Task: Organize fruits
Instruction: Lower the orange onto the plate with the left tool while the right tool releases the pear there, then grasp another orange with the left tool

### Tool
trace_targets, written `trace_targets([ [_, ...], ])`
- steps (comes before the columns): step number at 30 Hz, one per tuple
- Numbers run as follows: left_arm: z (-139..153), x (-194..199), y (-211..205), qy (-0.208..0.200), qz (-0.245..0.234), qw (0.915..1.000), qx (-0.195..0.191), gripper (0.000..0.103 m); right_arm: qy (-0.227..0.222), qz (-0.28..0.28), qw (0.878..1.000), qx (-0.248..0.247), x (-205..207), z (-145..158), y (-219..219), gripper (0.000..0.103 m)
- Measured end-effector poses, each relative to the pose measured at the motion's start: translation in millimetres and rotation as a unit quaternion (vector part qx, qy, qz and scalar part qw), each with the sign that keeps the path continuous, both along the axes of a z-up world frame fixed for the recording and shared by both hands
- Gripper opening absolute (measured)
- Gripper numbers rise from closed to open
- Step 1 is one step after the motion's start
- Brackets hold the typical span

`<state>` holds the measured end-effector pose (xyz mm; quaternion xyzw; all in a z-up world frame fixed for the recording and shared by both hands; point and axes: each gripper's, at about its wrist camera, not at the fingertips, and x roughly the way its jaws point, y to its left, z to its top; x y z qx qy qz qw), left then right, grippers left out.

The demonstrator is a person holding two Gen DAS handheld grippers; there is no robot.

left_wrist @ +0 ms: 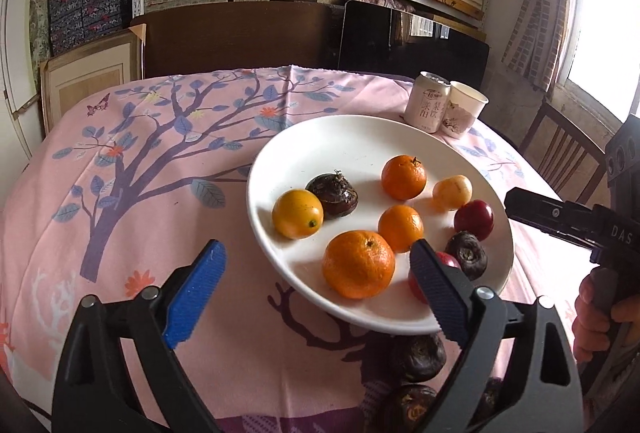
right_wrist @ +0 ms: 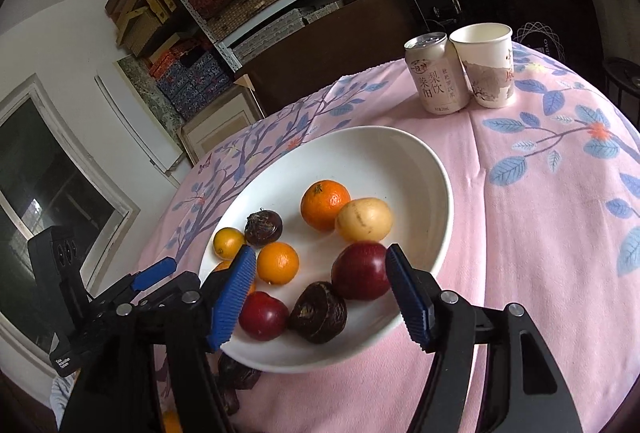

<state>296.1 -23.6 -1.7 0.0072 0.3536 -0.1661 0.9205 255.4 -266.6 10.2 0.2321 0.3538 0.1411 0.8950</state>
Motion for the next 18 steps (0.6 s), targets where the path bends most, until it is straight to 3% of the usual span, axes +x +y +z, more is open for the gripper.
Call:
trace_targets([
  [9, -10, -39, 26, 0.006, 0.018, 0.9998, -0.009, 0.096, 0.013, -0.017, 0.999, 0.034, -45, -13, -12, 0.077],
  [18, -13, -105, 33, -0.010, -0.003, 0.9998, 0.015, 0.098, 0.006, -0.013, 1.000, 0.010, -75, -15, -4, 0.087],
])
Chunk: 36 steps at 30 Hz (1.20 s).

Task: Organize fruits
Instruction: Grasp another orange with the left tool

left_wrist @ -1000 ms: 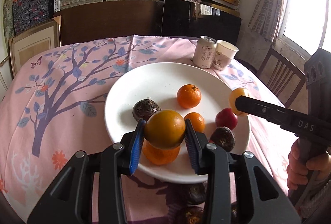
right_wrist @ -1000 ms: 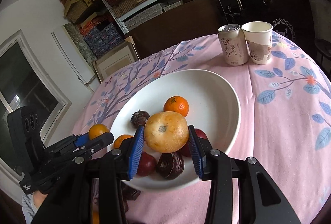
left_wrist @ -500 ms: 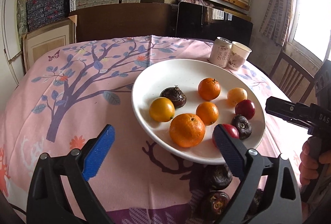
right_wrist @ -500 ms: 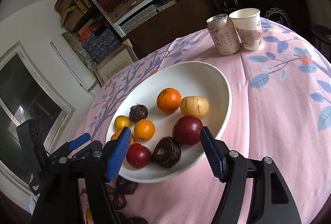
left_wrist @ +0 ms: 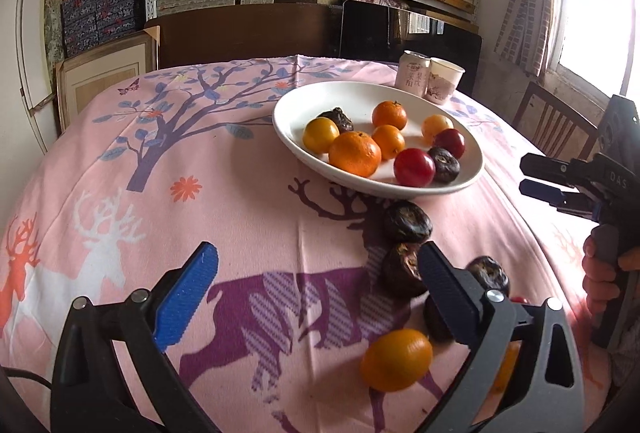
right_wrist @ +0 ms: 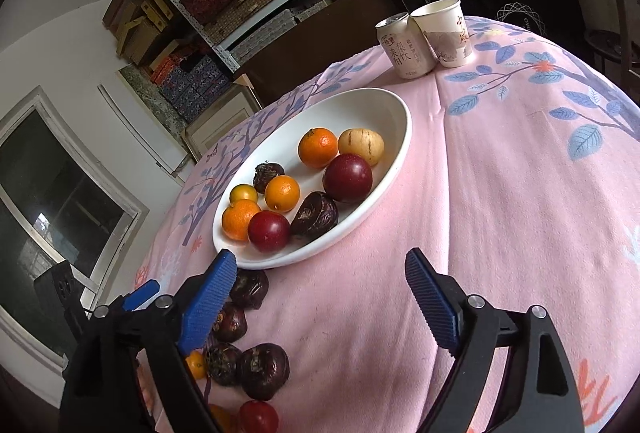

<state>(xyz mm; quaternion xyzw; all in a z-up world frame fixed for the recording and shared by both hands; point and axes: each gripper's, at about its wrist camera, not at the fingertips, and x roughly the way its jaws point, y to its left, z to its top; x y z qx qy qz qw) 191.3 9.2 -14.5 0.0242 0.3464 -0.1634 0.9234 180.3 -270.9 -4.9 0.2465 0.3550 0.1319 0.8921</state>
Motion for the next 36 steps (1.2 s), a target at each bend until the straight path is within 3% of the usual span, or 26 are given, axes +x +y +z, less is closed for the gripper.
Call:
trace_targets([
  [7, -3, -34, 3, 0.013, -0.039, 0.9991, -0.012, 0.098, -0.001, -0.003, 1.000, -0.007, -8, -2, -1, 0.087],
  [12, -12, -34, -14, 0.032, -0.066, 0.9970, 0.023, 0.098, 0.007, -0.007, 1.000, -0.010, -7, -4, -1, 0.088],
  [17, -29, -16, -11, 0.086, -0.030, 0.9947, 0.047, 0.099, 0.009, -0.005, 1.000, -0.011, -7, -5, -1, 0.088],
  [18, -30, -14, -7, 0.093, -0.030, 0.9945, 0.038, 0.099, 0.009, -0.005, 1.000, -0.011, -7, -5, -1, 0.088],
  [21, -23, -12, 13, 0.064, 0.031, 0.9967, 0.039, 0.099, 0.007, -0.006, 1.000, -0.010, -7, -4, -1, 0.088],
  [24, -16, -10, 40, 0.048, 0.077, 0.9959, -0.003, 0.099, 0.003, -0.003, 1.000, -0.009, -8, -3, 0, 0.088],
  [26, -16, -9, 45, 0.054, 0.074, 0.9956, -0.020, 0.099, 0.000, 0.002, 1.000, -0.013, -8, -2, 2, 0.088],
  [32, -18, -12, 15, 0.051, 0.018, 0.9982, 0.026, 0.099, -0.001, 0.004, 1.000, -0.021, -8, -2, 5, 0.088],
  [36, -21, -9, 12, 0.061, 0.010, 0.9977, 0.027, 0.095, -0.002, 0.009, 1.000, -0.026, -9, -2, 7, 0.088],
])
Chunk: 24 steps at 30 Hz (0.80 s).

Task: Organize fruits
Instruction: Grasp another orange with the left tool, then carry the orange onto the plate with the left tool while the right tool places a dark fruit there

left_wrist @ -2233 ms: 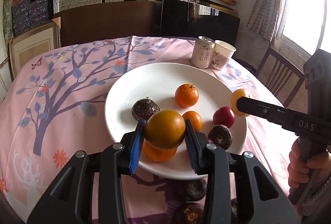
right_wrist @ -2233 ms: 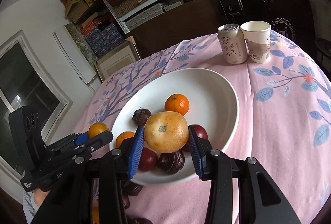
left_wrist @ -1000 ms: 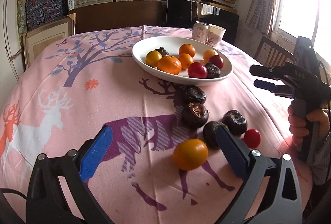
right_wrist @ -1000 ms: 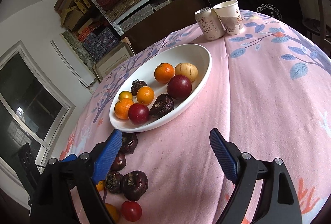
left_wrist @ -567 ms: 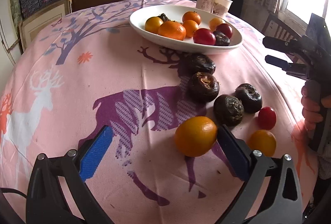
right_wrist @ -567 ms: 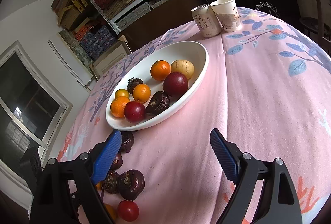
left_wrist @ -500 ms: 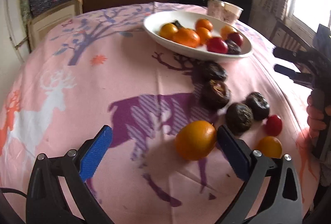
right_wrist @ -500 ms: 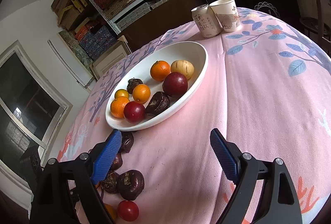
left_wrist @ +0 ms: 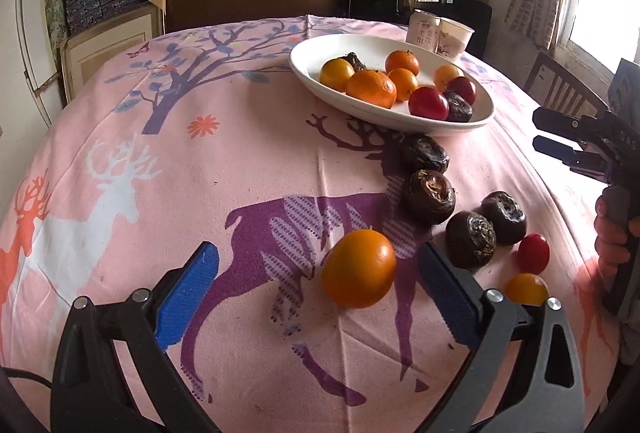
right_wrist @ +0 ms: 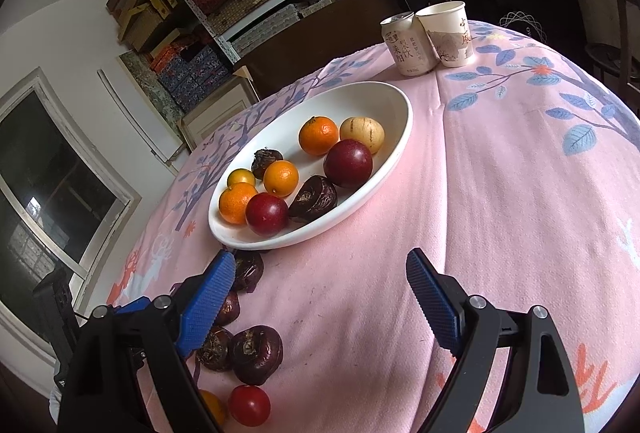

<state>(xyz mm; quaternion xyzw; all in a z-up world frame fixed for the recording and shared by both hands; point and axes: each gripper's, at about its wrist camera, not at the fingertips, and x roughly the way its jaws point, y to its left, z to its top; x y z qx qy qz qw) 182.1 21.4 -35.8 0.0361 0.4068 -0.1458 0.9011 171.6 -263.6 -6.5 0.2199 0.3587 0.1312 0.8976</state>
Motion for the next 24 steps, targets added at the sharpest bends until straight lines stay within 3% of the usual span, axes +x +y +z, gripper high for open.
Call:
trace_targets([
  [6, -6, -1, -19, 0.015, -0.048, 0.9986, 0.014, 0.052, 0.001, 0.020, 1.000, -0.008, 1, -1, 8, 0.088],
  [9, -8, -3, -27, 0.019, -0.075, 0.9969, 0.015, 0.036, 0.003, 0.034, 0.999, -0.009, 1, -1, 13, 0.088],
  [14, -9, -5, -33, 0.021, -0.095, 0.9952, 0.009, 0.036, 0.012, 0.064, 0.998, -0.003, 0, -3, 26, 0.086],
  [19, -9, -1, -25, 0.027, -0.079, 0.9965, -0.008, 0.036, 0.045, 0.093, 0.995, 0.004, 15, -6, 51, 0.066],
  [24, -9, 0, -22, 0.029, -0.073, 0.9968, -0.014, 0.036, 0.079, 0.103, 0.992, 0.002, 32, -14, 77, 0.061],
])
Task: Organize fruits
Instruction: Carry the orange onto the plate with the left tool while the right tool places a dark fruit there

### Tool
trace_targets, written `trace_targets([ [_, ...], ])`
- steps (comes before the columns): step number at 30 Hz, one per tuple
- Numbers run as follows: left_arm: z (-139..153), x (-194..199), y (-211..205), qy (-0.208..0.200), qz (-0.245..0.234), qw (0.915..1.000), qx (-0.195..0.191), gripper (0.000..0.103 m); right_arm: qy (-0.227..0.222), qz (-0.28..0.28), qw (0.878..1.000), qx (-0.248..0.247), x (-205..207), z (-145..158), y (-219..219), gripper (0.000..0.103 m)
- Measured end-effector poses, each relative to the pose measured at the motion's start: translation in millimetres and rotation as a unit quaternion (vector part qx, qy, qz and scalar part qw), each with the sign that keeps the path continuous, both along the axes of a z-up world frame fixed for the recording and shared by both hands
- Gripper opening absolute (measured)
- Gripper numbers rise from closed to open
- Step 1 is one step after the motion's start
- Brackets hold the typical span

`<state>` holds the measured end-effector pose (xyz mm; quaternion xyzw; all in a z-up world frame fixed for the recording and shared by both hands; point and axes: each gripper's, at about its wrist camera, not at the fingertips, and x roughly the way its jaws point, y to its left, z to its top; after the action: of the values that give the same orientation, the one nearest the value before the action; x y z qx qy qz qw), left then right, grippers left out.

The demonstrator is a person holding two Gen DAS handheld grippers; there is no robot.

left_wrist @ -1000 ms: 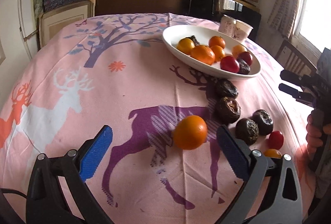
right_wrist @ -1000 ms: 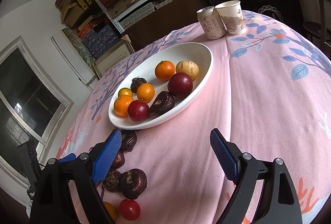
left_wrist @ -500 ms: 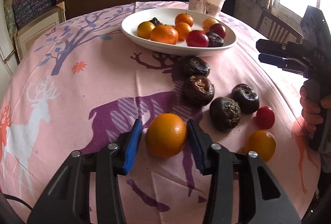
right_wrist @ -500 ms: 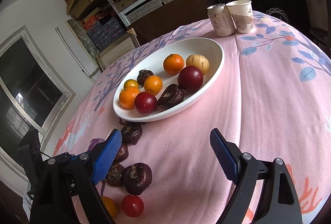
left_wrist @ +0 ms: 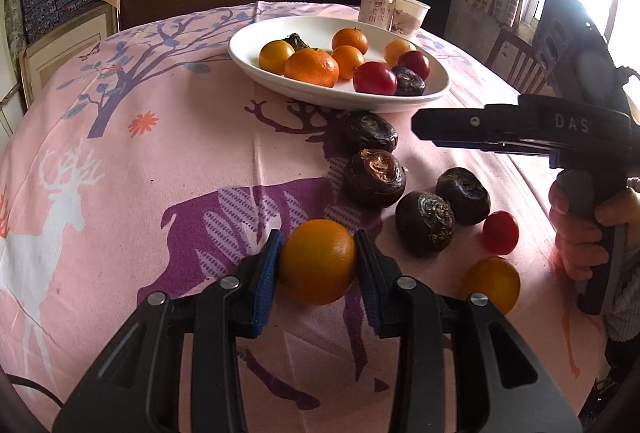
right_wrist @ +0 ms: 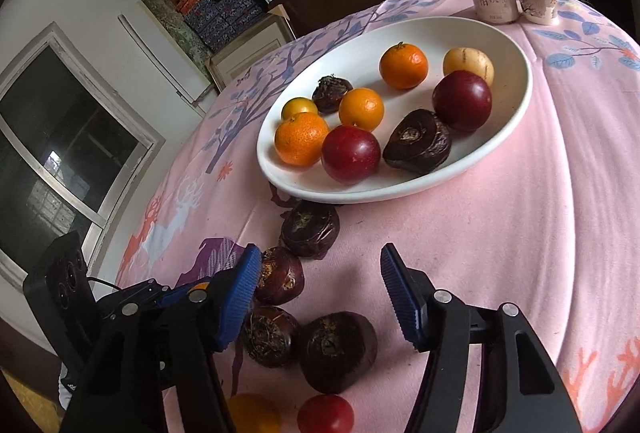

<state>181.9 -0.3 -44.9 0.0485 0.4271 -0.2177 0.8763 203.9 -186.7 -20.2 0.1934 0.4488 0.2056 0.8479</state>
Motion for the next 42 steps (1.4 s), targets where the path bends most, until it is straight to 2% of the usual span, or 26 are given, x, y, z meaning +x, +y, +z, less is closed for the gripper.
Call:
trace_targets([
  [6, 0, 0, -2, 0.000, -0.004, 1.0000, 0.004, 0.036, 0.020, -0.006, 0.999, -0.036, 17, -7, 28, 0.044],
  [10, -1, 0, -3, 0.001, -0.005, 1.0000, 0.004, 0.036, -0.003, 0.002, 0.996, -0.087, 19, -5, 45, 0.041],
  [12, -1, 0, -2, 0.002, -0.004, 1.0000, 0.004, 0.036, -0.012, 0.012, 0.995, -0.097, 18, -4, 46, 0.040],
  [15, -1, 1, -1, 0.005, -0.004, 1.0000, 0.000, 0.036, -0.014, 0.019, 0.997, -0.075, 11, -5, 33, 0.039],
  [19, -1, 0, -1, 0.003, -0.003, 1.0000, 0.000, 0.036, -0.021, 0.004, 0.999, -0.040, -11, 0, -7, 0.039],
  [24, 2, -2, 0, -0.009, 0.004, 1.0000, 0.000, 0.036, -0.039, -0.042, 0.998, -0.003, -42, 0, -62, 0.039],
  [26, 6, -4, 0, -0.021, 0.009, 0.9997, 0.003, 0.036, -0.045, -0.054, 0.997, 0.013, -46, 3, -71, 0.039],
  [28, 10, -7, 0, -0.037, 0.015, 0.9992, 0.006, 0.036, -0.063, -0.050, 0.997, 0.008, -50, 8, -68, 0.039],
  [31, 20, -7, -2, -0.062, 0.024, 0.9978, 0.005, 0.036, -0.086, -0.050, 0.995, -0.025, -54, 14, -60, 0.039],
  [35, 46, 15, -7, -0.094, 0.041, 0.9947, 0.003, 0.036, -0.149, -0.071, 0.984, -0.068, -60, 36, -54, 0.039],
  [39, 82, 51, -19, -0.117, 0.050, 0.9916, -0.021, 0.036, -0.157, -0.074, 0.982, -0.076, -28, 65, -55, 0.039],
  [42, 90, 80, -34, -0.122, 0.056, 0.9906, -0.025, 0.036, -0.152, -0.080, 0.982, -0.079, 6, 75, -52, 0.039],
])
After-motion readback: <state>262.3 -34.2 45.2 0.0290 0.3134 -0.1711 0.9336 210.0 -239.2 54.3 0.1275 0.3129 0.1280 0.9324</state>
